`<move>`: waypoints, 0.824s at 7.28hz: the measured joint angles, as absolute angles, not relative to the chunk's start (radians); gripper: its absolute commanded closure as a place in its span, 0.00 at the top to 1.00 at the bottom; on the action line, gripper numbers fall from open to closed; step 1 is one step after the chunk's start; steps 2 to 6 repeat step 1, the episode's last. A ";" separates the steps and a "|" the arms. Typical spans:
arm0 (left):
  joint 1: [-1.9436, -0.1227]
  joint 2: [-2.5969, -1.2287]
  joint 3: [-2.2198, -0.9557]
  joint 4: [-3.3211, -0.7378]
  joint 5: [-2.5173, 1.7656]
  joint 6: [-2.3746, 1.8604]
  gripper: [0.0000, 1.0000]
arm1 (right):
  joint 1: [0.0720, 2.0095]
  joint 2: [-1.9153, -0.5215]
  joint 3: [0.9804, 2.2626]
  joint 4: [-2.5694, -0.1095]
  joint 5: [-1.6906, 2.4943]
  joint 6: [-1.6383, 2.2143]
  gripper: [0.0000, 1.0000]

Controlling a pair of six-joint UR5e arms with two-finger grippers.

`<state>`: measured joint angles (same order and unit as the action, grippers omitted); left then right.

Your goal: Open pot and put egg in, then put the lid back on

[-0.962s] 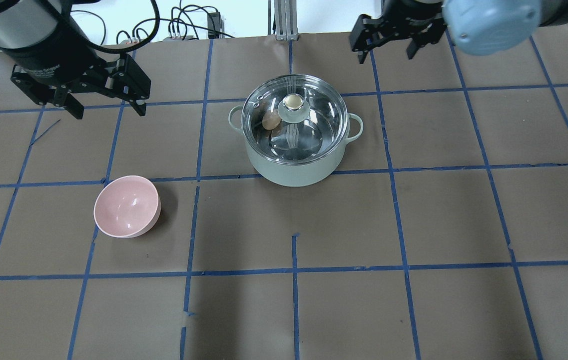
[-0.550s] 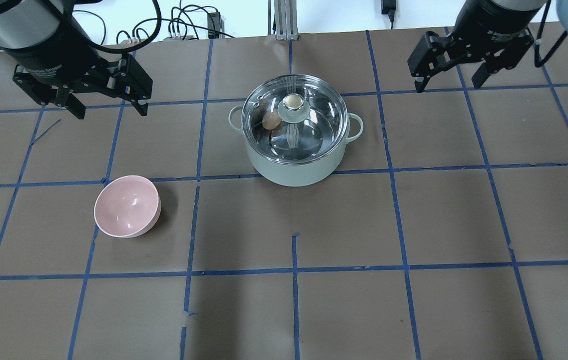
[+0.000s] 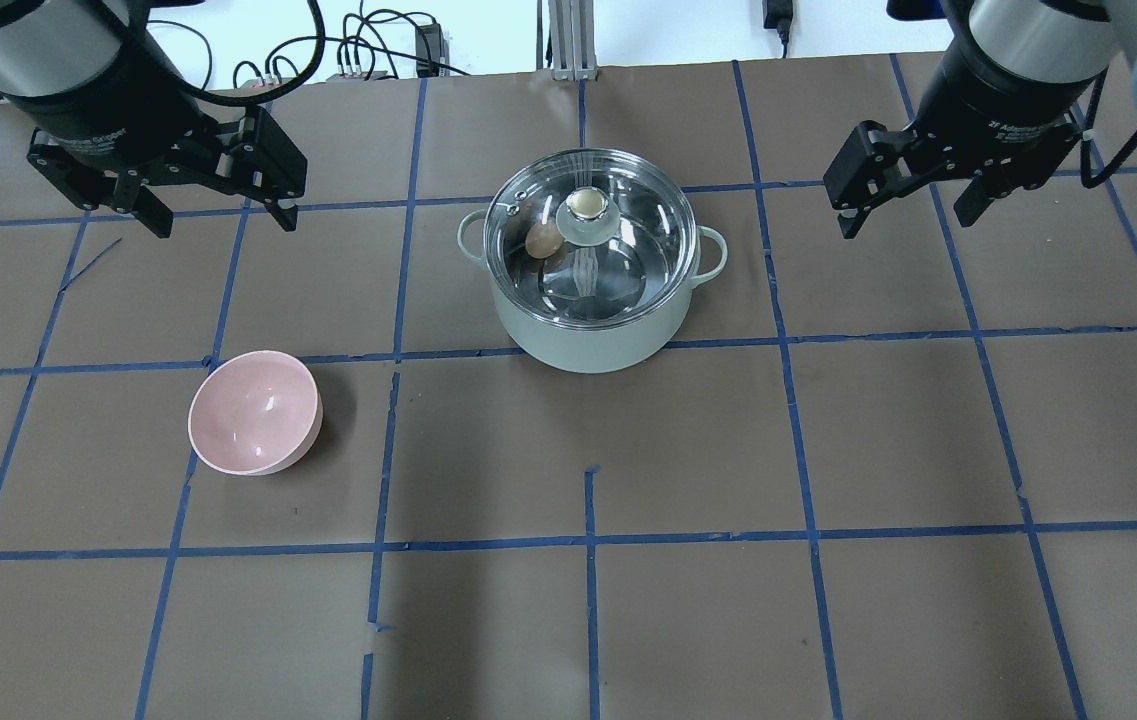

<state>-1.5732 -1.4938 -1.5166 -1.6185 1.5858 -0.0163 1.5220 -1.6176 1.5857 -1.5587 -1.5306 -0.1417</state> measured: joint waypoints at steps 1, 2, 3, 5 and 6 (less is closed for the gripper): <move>-1.574 -1.494 -1.517 -1.618 1.586 -0.017 1.00 | 1.522 -1.618 1.588 -1.558 -1.531 -0.143 1.00; -1.574 -1.494 -1.517 -1.618 1.586 -0.017 1.00 | 1.522 -1.618 1.588 -1.558 -1.531 -0.143 1.00; -1.574 -1.494 -1.517 -1.618 1.586 -0.017 1.00 | 1.522 -1.618 1.588 -1.558 -1.531 -0.143 1.00; -1.574 -1.494 -1.517 -1.618 1.586 -0.017 1.00 | 1.522 -1.618 1.588 -1.558 -1.531 -0.143 1.00; -1.574 -1.494 -1.517 -1.618 1.586 -0.017 1.00 | 1.522 -1.618 1.588 -1.558 -1.531 -0.143 1.00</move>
